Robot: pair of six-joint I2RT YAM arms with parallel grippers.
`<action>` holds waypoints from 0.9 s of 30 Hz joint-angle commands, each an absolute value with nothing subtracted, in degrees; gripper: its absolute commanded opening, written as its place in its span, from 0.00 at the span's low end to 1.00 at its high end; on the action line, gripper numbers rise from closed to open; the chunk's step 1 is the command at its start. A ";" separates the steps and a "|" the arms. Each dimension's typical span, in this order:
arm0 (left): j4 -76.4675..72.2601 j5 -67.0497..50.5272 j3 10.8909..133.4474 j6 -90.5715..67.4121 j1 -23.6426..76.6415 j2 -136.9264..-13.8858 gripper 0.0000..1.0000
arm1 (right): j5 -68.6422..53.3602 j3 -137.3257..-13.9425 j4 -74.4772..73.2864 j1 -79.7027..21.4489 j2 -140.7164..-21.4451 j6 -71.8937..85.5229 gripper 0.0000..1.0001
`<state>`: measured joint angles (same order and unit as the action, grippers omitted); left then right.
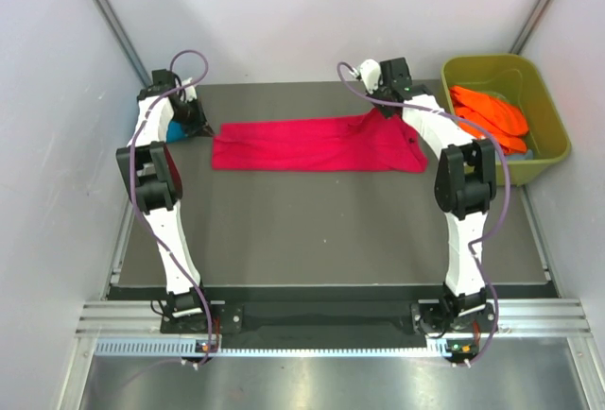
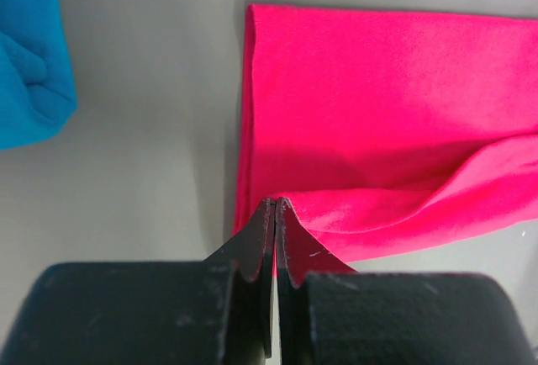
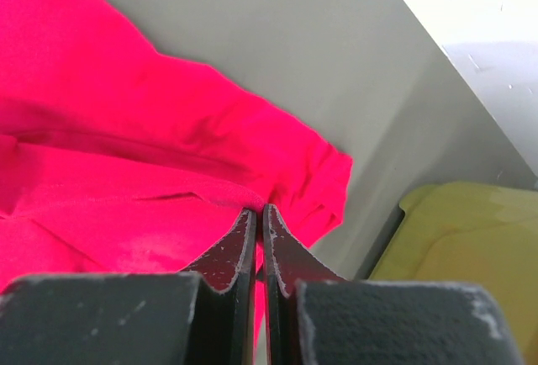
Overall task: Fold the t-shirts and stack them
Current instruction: Fold the tshirt
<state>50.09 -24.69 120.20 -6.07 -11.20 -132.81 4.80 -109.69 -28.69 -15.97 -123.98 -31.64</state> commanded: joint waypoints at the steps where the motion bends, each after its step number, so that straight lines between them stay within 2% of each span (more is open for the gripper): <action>1: 48.08 -22.94 122.69 -6.33 -11.34 -132.89 0.00 | 5.71 -113.55 -26.02 -15.21 -124.89 -30.76 0.00; 15: 47.55 -16.89 123.40 -7.21 -10.64 -133.94 0.00 | 7.47 -115.93 -23.65 -14.77 -128.75 -30.59 0.00; 17: 47.20 -15.65 123.66 -7.12 -10.28 -134.30 0.10 | 8.34 -116.10 -23.12 -14.77 -129.46 -30.76 0.01; 19: 47.02 -14.77 124.01 -7.12 -9.67 -134.47 0.16 | 10.28 -116.19 -22.50 -14.94 -130.51 -30.85 0.14; 20: 46.93 -14.59 124.10 -6.77 -9.41 -134.47 0.29 | 10.89 -116.10 -22.41 -15.12 -130.52 -30.33 0.23; 22: 46.93 -13.71 124.10 -6.77 -8.97 -133.95 0.38 | 11.69 -115.32 -22.15 -15.03 -129.99 -29.80 0.31; 23: 46.85 -13.10 124.10 -6.77 -8.88 -133.68 0.46 | 12.21 -114.18 -21.97 -15.03 -129.03 -29.36 0.35; 24: 46.93 -12.92 124.01 -6.68 -8.79 -133.42 0.51 | 12.22 -113.65 -21.89 -15.03 -128.50 -29.27 0.35; 27: 47.28 -12.57 123.14 -6.50 -8.79 -132.19 0.52 | 13.27 -111.19 -21.80 -15.12 -126.04 -28.57 0.38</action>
<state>48.82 -14.00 121.84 -6.92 -8.91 -134.63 10.79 -112.49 -24.34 -15.42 -130.32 -30.11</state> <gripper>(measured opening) 0.521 0.372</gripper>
